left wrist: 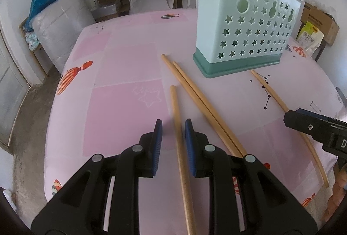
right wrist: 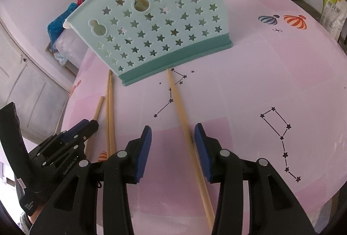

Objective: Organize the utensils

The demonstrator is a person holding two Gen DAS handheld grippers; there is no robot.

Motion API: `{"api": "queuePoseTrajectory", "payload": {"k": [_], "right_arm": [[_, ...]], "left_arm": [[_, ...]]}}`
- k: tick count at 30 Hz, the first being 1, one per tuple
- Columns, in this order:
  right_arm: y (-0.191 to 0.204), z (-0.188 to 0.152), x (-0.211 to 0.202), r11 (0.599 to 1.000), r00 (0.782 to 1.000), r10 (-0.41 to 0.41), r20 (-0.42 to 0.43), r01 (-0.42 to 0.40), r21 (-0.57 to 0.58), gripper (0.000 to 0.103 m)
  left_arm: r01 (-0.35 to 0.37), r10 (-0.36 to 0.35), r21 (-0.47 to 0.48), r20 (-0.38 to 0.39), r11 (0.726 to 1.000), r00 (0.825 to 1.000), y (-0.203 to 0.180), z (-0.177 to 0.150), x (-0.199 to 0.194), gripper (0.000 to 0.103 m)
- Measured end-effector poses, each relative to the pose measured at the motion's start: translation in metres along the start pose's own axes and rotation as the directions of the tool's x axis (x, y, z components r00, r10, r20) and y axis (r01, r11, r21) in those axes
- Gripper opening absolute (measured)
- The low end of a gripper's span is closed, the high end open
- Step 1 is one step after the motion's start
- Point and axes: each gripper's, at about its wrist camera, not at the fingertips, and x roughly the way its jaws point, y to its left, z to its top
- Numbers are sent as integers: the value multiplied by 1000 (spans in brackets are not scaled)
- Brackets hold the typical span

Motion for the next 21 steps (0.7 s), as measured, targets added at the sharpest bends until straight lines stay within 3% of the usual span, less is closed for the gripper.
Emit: {"api": "queuePoseTrajectory", "payload": {"k": [11,21], "right_arm": [[11,-3,0,992,999,-51,18,53,-117,37],[1,2,0,990,1000,-24,-3,23,-142,22]], "left_arm": [[-20,20,-24,-2,1000,1000,-6,2,0,15],[-45,45,-23,30,999,999,-11,-2,-1,11]]}}
